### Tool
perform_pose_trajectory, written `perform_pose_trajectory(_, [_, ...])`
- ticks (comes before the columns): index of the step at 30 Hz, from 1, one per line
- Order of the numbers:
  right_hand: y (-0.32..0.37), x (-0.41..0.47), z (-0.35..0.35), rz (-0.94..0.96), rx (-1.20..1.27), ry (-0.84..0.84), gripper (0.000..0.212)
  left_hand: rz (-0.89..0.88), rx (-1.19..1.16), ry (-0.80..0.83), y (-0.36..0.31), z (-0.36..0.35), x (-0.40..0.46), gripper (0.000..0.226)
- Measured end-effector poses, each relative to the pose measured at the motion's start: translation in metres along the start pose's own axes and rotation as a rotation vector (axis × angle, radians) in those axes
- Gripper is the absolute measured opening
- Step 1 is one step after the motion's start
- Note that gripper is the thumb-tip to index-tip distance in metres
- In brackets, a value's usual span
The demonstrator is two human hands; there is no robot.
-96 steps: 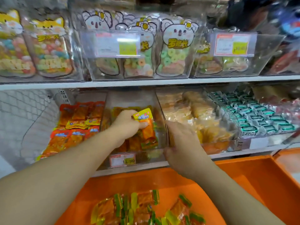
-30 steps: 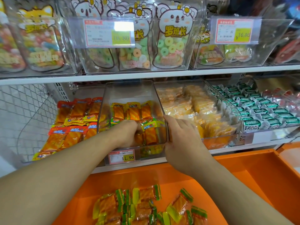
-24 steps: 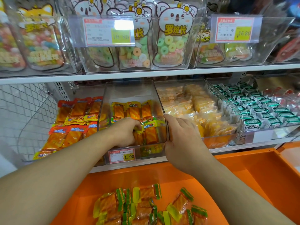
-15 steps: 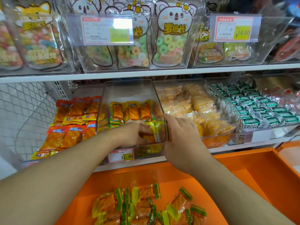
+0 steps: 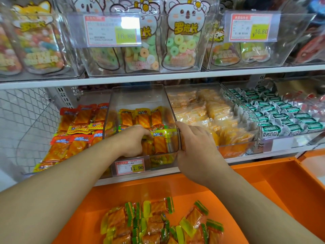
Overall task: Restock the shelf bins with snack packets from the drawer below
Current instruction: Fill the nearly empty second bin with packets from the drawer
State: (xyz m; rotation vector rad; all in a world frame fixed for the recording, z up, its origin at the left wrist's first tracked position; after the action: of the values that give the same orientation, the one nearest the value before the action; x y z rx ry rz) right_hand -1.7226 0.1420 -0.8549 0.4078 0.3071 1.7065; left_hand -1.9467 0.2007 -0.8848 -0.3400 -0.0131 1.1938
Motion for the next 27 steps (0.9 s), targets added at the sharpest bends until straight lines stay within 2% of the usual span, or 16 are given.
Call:
perform_pose_trajectory(13, [0.002,-0.001,0.001,0.006,-0.019,-0.016,0.078,0.081,0.04,-0.049,0.005,-0.008,0.0,0.059])
perform_pose_trajectory(17, [0.002,-0.002,0.002,0.006,-0.01,-0.005,0.078,0.109,-0.059,-0.089,0.0,-0.001,-0.006,0.059])
perform_pose_trajectory(20, [0.003,-0.004,0.007,0.011,0.032,-0.016,0.074,0.124,-0.238,-0.228,-0.007,0.011,-0.02,0.049])
perform_pose_trajectory(24, [0.008,-0.014,0.015,0.017,0.047,-0.05,0.07,0.017,-0.454,-0.474,-0.024,0.019,-0.064,0.036])
perform_pose_trajectory(27, [0.013,-0.029,0.017,0.072,0.102,-0.04,0.069,-0.073,-0.653,-0.599,-0.035,0.016,-0.113,0.032])
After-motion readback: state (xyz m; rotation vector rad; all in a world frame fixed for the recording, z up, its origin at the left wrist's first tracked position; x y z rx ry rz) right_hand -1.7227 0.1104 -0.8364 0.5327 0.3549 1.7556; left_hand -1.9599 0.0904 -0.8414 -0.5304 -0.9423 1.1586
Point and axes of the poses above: each hand's wrist, its own x-axis towards the middle knuckle, its own z-axis out of the back of the hand, y = z × x, the point moved 1 cm from there along x, towards the middle knuckle, and after that the axes turned 13 degrees about -z, right-handed, at the moved point
